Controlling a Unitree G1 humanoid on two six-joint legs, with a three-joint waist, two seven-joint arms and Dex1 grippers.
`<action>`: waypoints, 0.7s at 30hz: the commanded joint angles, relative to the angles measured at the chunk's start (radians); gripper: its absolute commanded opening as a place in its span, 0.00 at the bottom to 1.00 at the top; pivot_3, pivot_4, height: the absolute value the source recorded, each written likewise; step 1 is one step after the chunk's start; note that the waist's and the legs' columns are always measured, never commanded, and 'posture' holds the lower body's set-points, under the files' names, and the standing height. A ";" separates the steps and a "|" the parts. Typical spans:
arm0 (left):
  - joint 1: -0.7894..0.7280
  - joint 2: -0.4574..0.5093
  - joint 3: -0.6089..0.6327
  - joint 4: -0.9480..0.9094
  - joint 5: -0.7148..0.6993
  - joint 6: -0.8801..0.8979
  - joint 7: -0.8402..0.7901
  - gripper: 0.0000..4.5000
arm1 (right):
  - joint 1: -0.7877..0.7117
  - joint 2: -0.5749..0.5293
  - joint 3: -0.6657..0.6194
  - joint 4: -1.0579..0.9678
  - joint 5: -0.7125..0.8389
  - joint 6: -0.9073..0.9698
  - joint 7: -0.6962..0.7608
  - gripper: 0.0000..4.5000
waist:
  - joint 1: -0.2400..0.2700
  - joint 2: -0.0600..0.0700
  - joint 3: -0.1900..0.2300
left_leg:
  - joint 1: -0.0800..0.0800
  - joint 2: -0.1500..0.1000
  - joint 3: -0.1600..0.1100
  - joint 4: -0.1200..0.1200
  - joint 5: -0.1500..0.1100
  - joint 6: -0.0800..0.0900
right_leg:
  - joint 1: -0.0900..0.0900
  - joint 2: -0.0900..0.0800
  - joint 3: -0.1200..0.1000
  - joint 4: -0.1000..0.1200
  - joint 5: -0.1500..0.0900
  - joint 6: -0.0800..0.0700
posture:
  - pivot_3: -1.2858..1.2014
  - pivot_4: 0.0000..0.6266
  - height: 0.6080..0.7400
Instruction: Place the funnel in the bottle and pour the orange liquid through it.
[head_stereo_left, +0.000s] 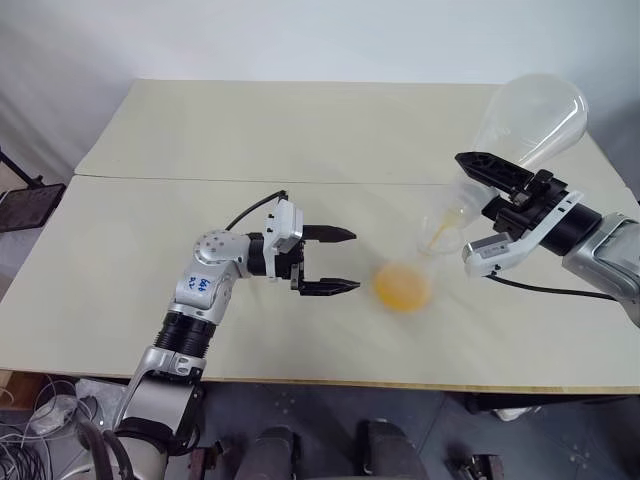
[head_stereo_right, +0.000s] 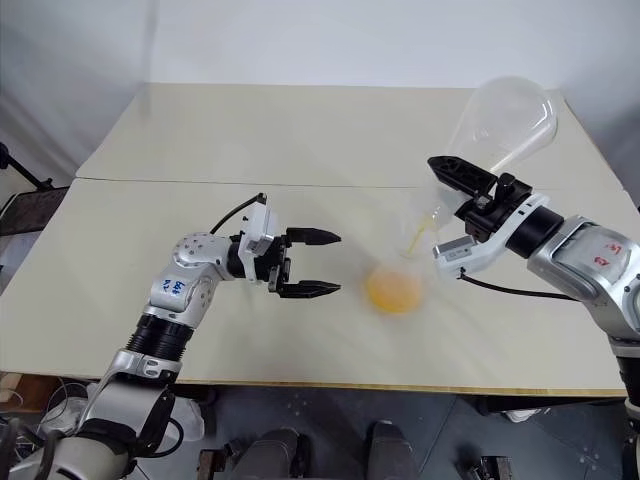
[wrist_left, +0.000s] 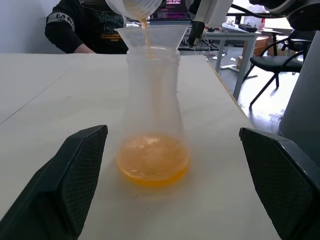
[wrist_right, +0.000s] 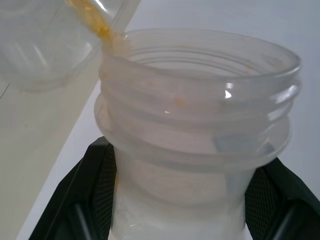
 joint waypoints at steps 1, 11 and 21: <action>-0.025 0.005 0.020 -0.016 -0.008 -0.011 -0.002 1.00 | -0.019 -0.031 -0.016 -0.010 -0.001 -0.006 -0.023 0.63 | 0.000 0.000 0.000 | 0.000 0.000 0.000 0.000 0.000 0.000 | 0.000 0.000 0.000 0.000 0.000 0.000 | 0.52 0.24 1.00; -0.026 0.007 0.025 -0.022 -0.010 -0.010 0.002 1.00 | -0.030 -0.034 -0.012 -0.001 -0.005 -0.008 -0.032 0.63 | 0.000 0.000 0.000 | 0.000 0.000 0.000 0.000 0.000 0.000 | 0.000 0.000 0.000 0.000 0.000 0.000 | 0.52 0.24 1.00; -0.026 0.011 0.034 -0.021 -0.007 -0.018 0.005 1.00 | 0.033 0.048 -0.038 -0.031 0.236 0.093 0.079 0.63 | 0.000 0.000 0.000 | 0.000 0.000 0.000 0.000 0.000 0.000 | 0.000 0.000 0.000 0.000 0.000 0.000 | 0.52 0.24 1.00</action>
